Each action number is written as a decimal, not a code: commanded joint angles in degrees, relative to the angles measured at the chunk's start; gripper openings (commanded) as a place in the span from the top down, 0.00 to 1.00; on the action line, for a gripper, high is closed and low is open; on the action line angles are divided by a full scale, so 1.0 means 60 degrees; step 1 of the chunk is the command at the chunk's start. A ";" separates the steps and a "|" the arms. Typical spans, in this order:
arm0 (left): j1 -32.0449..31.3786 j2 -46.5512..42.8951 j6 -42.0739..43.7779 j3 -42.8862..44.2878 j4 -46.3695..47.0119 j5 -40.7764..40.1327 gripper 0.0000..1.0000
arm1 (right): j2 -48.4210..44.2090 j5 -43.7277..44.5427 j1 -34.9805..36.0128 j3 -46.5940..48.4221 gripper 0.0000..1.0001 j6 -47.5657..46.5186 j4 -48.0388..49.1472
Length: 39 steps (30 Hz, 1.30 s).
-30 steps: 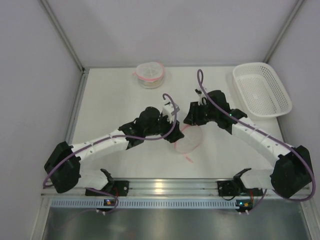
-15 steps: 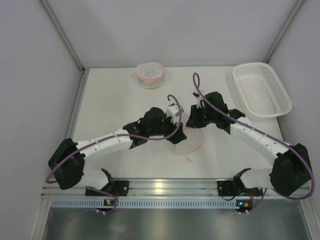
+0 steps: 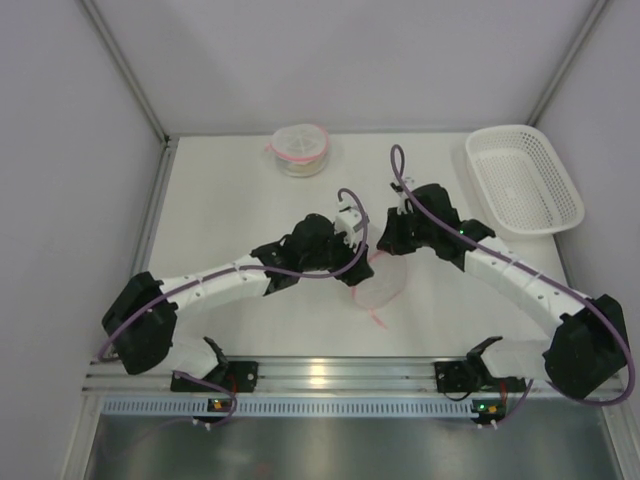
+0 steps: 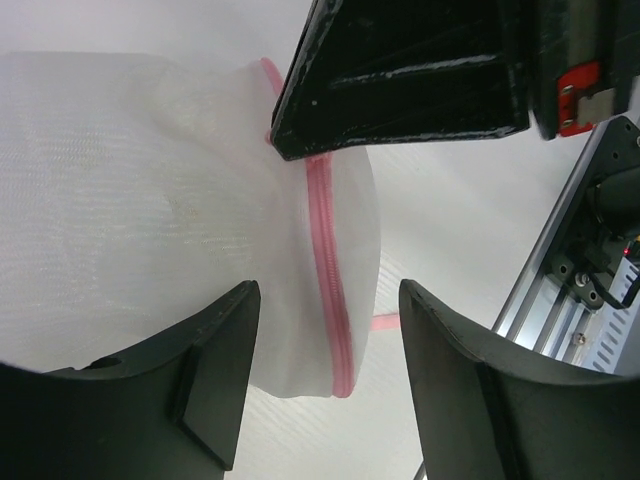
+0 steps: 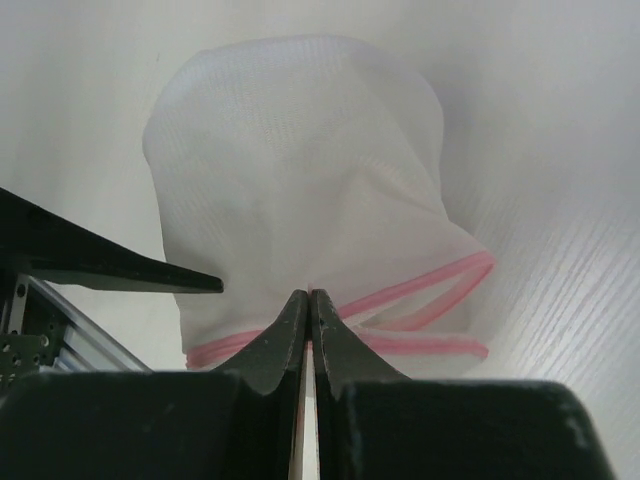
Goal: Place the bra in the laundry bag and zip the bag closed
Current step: Zip the zipper on the laundry bag.
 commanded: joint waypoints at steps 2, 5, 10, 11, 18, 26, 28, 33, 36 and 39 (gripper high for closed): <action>-0.0083 0.0266 -0.0077 0.0456 0.0029 0.0013 0.37 | -0.0816 0.0573 0.0121 0.0250 1.00 0.0232 0.0387; -0.0127 0.0559 -0.0136 0.0690 0.0029 0.0057 0.39 | -0.0948 0.0456 0.0136 0.0265 1.00 0.0436 0.0461; -0.0230 0.0853 -0.0341 0.1013 0.0146 -0.0352 0.52 | -0.1109 0.0588 0.0136 -0.0085 1.00 0.0788 0.0840; -0.0245 0.0853 -0.0385 0.0999 0.0262 -0.0411 0.62 | -0.1197 0.0631 0.0122 -0.0159 1.00 0.0978 0.0900; -0.0259 0.0736 -0.0736 0.0590 0.0834 -0.0338 1.00 | -0.1491 0.1859 0.0121 -0.0555 1.00 0.1243 0.0974; -0.0245 -0.0200 -0.0781 -0.0041 0.0981 -0.0690 1.00 | -0.1432 0.3224 -0.0039 -0.0745 1.00 0.0965 0.0695; -0.0245 -0.0362 -0.0868 -0.0231 0.0996 -0.0646 1.00 | -0.1432 0.3400 -0.0127 -0.0863 1.00 0.0965 0.0768; -0.0245 -0.0729 -0.1029 -0.0656 0.0996 -0.0631 1.00 | -0.1549 0.3561 -0.0274 -0.0965 1.00 0.1126 0.0871; -0.0245 -0.0744 -0.1059 -0.0730 0.0996 -0.0602 1.00 | -0.1666 0.3474 -0.0332 -0.0937 1.00 0.1286 0.1017; -0.0230 -0.0642 -0.1088 -0.0686 0.1040 -0.0485 1.00 | -0.1842 0.2978 -0.0333 -0.1169 1.00 0.1521 0.1587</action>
